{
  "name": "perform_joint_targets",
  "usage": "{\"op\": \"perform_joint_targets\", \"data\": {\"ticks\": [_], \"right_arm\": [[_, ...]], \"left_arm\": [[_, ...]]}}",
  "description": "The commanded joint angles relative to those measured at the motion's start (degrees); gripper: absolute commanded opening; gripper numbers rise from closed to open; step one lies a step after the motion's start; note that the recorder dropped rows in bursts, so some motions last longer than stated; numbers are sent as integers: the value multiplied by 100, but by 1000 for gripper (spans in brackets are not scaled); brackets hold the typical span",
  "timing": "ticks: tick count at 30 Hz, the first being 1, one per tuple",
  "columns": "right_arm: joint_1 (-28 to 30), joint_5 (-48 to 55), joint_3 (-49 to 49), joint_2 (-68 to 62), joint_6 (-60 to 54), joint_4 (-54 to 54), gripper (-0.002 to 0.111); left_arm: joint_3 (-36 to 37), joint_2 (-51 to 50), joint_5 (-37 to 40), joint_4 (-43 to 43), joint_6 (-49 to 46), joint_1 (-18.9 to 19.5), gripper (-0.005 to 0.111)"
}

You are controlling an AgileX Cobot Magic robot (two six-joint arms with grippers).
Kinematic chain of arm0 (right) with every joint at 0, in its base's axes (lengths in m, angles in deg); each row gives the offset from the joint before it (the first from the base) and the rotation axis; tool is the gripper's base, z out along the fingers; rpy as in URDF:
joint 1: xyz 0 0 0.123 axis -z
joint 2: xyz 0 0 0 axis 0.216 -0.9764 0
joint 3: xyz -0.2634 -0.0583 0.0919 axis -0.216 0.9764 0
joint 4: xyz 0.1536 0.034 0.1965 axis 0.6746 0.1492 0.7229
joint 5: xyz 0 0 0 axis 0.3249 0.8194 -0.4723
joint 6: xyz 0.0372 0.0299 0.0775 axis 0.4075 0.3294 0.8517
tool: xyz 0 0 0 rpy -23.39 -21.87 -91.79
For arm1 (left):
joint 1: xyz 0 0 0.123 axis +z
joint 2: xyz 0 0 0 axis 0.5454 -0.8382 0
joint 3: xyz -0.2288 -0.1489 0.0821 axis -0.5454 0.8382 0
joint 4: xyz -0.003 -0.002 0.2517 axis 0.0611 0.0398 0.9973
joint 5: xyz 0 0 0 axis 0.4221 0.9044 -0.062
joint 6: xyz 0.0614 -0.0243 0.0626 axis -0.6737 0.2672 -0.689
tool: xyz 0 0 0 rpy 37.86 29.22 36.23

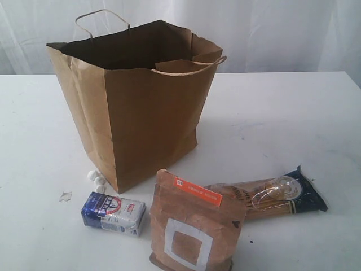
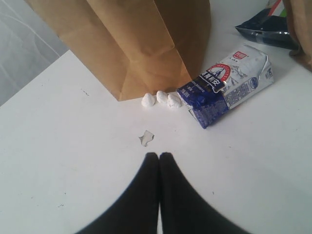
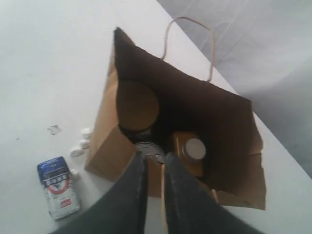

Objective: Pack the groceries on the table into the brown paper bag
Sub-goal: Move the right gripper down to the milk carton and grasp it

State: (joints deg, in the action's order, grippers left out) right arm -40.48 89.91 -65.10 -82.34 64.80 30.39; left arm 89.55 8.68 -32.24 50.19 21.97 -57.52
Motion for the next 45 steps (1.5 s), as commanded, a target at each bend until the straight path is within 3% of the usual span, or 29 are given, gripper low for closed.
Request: {"op": "perform_joint_targets", "data": {"ticks": [1, 11, 18, 27, 30, 35, 36, 45], "right_arm": [[-302, 3, 171, 124, 6, 80, 4], [-659, 3, 1001, -383, -979, 1842, 1], [-888, 3, 1712, -545, -1019, 1805, 14], [-932, -186, 3023, 12, -816, 1591, 16], [-932, -362, 3092, -62, -854, 1688, 25], [-932, -678, 3092, -361, -1401, 1764, 65], [-932, -760, 3092, -427, -1478, 1776, 69], [-848, -1251, 3092, -1159, -2221, 1751, 70]], "left_arm": [[22, 27, 11, -41, 17, -20, 0], [22, 27, 11, -41, 17, -20, 0], [22, 27, 11, -41, 17, -20, 0], [22, 27, 11, -41, 17, -20, 0], [22, 27, 11, -41, 17, -20, 0], [22, 27, 11, -41, 17, -20, 0], [22, 27, 11, -41, 17, -20, 0], [22, 27, 11, -41, 17, -20, 0]]}}
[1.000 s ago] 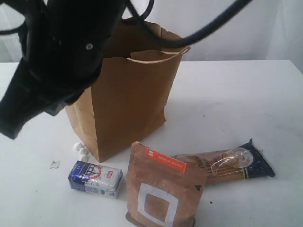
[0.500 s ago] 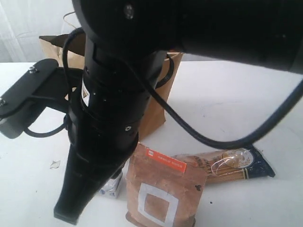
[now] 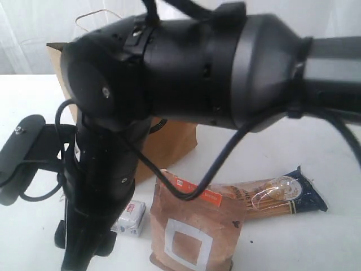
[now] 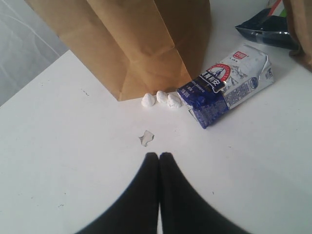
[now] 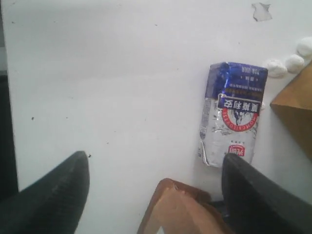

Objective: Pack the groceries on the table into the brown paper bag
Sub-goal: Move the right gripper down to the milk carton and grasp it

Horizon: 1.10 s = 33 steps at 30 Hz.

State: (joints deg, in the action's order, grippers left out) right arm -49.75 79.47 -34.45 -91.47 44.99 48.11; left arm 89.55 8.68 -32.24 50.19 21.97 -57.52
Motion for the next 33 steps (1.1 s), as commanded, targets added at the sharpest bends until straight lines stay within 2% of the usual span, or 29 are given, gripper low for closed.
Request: {"op": "perform_joint_targets", "data": {"ticks": [1, 13, 33], "right_arm": [[115, -274, 27, -338, -243, -48, 70], [732, -934, 17, -1081, -464, -104, 70], [744, -1470, 5, -1819, -869, -53, 68]], "left_arm": [[22, 27, 11, -41, 17, -20, 0], [22, 27, 11, -41, 17, -20, 0], [22, 27, 11, -41, 17, -20, 0]]}}
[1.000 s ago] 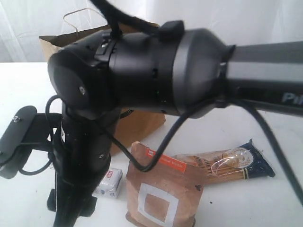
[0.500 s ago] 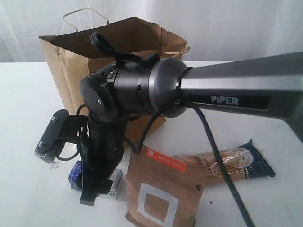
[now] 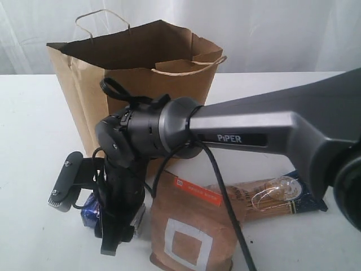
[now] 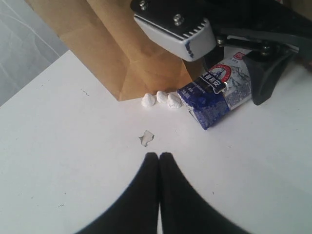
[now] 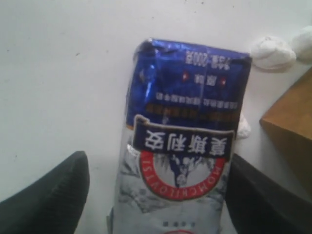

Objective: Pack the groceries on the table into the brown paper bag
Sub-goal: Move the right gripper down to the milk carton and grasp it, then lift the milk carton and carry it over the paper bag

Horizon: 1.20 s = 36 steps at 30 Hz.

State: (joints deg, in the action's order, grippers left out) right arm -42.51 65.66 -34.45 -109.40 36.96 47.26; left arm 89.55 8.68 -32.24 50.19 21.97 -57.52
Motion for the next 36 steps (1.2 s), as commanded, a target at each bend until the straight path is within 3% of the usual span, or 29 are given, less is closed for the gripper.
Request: {"op": "perform_joint_targets", "data": {"ticks": [1, 7, 10, 11, 13, 36], "right_arm": [[20, -103, 5, -25, -66, 32, 66], [20, -103, 5, -25, -66, 32, 50], [20, -52, 5, -25, -66, 187, 27], [20, -43, 5, -25, -66, 243, 10], [20, -43, 5, -25, -66, 305, 0], [-446, -67, -174, 1322, -30, 394, 0]], "left_arm": [[22, 27, 11, -41, 17, -20, 0], [22, 27, 11, -41, 17, -20, 0], [22, 27, 11, -41, 17, -20, 0], [22, 27, 11, -41, 17, -20, 0], [22, 27, 11, -41, 17, -20, 0], [22, 27, 11, -41, 17, -20, 0]]}}
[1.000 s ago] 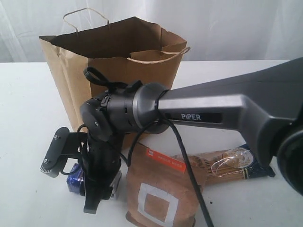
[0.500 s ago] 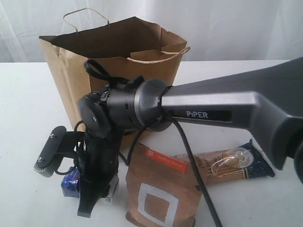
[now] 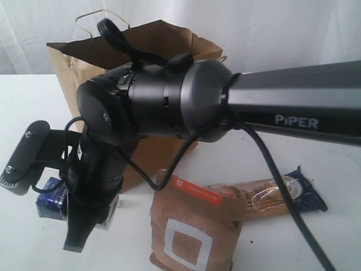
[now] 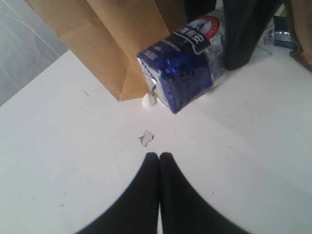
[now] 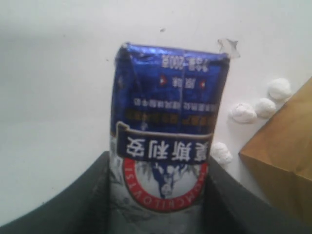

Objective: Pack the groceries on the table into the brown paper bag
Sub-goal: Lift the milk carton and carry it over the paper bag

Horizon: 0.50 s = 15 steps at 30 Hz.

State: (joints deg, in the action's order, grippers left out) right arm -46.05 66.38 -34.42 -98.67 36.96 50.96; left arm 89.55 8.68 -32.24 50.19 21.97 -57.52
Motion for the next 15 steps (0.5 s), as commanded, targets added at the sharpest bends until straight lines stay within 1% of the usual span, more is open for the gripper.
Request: {"op": "perform_joint_targets", "data": {"ticks": [1, 10, 15], "right_arm": [[-121, -127, -254, 300, -30, 24, 0], [-367, -126, -1017, 395, -30, -73, 0], [-424, 17, -1558, 395, -30, -606, 0]], "left_arm": [[22, 27, 11, -41, 17, -20, 0], [22, 27, 11, -41, 17, -20, 0], [22, 27, 11, -41, 17, -20, 0]]}}
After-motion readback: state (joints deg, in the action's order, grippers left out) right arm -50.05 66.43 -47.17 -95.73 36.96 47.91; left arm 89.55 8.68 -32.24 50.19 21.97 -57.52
